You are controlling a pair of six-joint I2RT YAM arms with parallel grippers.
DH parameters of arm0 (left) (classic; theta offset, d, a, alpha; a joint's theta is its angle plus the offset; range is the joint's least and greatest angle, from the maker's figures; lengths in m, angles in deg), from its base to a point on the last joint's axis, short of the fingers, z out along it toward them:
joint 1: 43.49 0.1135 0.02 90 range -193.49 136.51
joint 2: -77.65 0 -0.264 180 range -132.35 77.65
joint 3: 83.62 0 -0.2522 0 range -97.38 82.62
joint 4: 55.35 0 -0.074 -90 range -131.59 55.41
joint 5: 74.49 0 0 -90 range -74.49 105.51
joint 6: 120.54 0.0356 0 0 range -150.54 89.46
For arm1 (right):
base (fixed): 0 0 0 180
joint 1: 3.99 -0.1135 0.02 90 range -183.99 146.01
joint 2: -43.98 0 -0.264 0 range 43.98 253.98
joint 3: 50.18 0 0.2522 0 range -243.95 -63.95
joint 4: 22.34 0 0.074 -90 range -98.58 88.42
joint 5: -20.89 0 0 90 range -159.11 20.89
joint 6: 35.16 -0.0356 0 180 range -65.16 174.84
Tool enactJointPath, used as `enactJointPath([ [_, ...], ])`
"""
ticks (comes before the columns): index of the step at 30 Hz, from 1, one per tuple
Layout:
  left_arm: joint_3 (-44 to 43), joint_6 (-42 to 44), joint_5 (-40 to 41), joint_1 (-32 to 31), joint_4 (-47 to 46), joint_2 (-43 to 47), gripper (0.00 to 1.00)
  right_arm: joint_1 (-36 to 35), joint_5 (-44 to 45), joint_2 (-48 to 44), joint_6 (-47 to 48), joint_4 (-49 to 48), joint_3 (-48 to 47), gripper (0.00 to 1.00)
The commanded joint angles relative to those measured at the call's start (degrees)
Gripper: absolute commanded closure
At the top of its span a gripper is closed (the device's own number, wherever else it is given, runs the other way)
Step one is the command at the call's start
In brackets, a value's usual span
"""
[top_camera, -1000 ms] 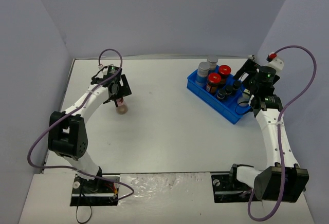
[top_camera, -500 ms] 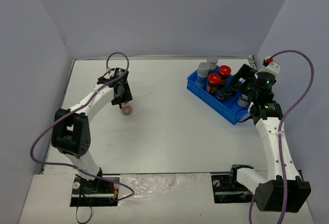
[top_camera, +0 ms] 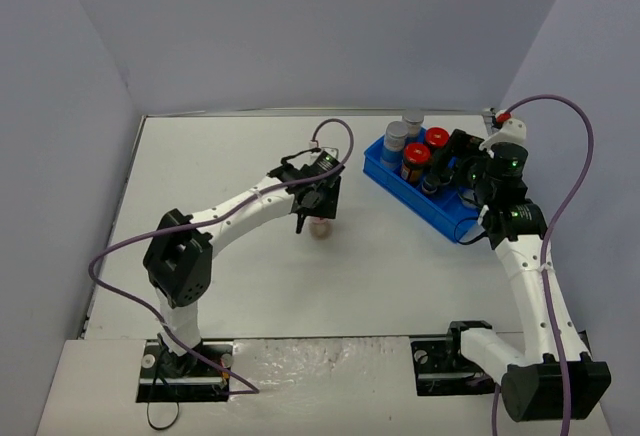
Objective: Organize the condiment bottles
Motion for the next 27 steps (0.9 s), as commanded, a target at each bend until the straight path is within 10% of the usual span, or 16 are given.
enactJointPath([
  [1, -4.9, 0.9, 1.4, -3.6, 1.6, -1.2, 0.70, -1.5, -1.9, -1.6, 2.5, -1.7, 0.4, 0.00],
  [12, -4.8, 0.6, 2.6, -4.9, 3.0, 2.3, 0.03, -6.1, -4.2, -0.6, 6.4, -0.7, -0.6, 0.00],
  [27, 21.0, 0.9, 6.0, 8.7, -2.9, 33.7, 0.03, -25.8, -3.8, 11.0, 12.7, 2.7, -5.6, 0.00],
])
